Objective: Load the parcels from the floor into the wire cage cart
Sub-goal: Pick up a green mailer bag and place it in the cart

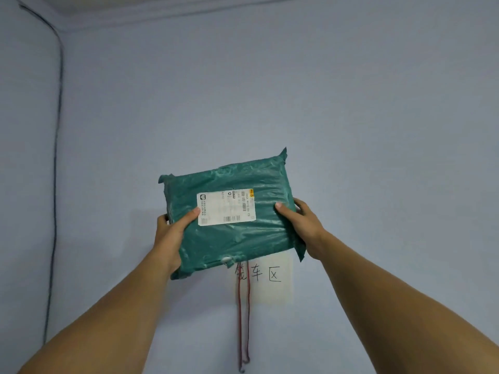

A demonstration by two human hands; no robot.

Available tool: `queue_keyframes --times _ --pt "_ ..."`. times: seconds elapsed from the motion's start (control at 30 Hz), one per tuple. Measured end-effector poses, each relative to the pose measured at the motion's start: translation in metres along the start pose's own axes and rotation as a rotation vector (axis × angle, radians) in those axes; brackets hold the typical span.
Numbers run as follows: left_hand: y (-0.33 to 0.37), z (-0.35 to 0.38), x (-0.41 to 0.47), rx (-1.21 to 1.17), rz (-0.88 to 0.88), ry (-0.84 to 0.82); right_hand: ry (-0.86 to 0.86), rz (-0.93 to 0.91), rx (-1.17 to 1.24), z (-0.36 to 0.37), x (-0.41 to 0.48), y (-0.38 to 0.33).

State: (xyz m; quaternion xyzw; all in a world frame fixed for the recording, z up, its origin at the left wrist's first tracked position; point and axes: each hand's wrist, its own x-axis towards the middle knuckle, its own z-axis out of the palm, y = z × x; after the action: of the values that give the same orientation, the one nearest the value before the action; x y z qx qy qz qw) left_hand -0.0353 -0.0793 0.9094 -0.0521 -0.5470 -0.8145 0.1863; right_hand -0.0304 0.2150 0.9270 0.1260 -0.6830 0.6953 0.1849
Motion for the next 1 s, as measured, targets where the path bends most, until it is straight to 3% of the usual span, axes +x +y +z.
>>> queue_keyframes --times 0.13,0.33,0.43,0.6,0.77,0.9,1.0 --pt "0.027 -0.057 0.008 -0.091 0.006 0.070 0.051 0.141 0.048 0.073 -0.010 0.015" --pt "0.032 -0.135 0.031 -0.159 -0.023 0.135 -0.046 0.248 0.514 0.217 -0.022 0.057" --pt "0.013 -0.168 0.047 -0.167 -0.084 0.144 -0.002 0.301 0.667 0.278 -0.017 0.084" --pt "-0.015 -0.240 0.093 -0.143 -0.108 0.164 0.056 0.361 0.489 0.317 0.005 0.137" --pt "-0.055 -0.328 0.124 0.145 -0.095 0.172 -0.012 0.445 0.298 0.332 0.028 0.208" --pt "-0.108 -0.366 0.137 0.474 -0.373 -0.167 -0.009 0.539 0.178 0.348 0.031 0.271" --pt "-0.164 -0.382 0.144 0.608 -0.484 -0.204 0.085 0.641 0.093 0.359 0.023 0.324"
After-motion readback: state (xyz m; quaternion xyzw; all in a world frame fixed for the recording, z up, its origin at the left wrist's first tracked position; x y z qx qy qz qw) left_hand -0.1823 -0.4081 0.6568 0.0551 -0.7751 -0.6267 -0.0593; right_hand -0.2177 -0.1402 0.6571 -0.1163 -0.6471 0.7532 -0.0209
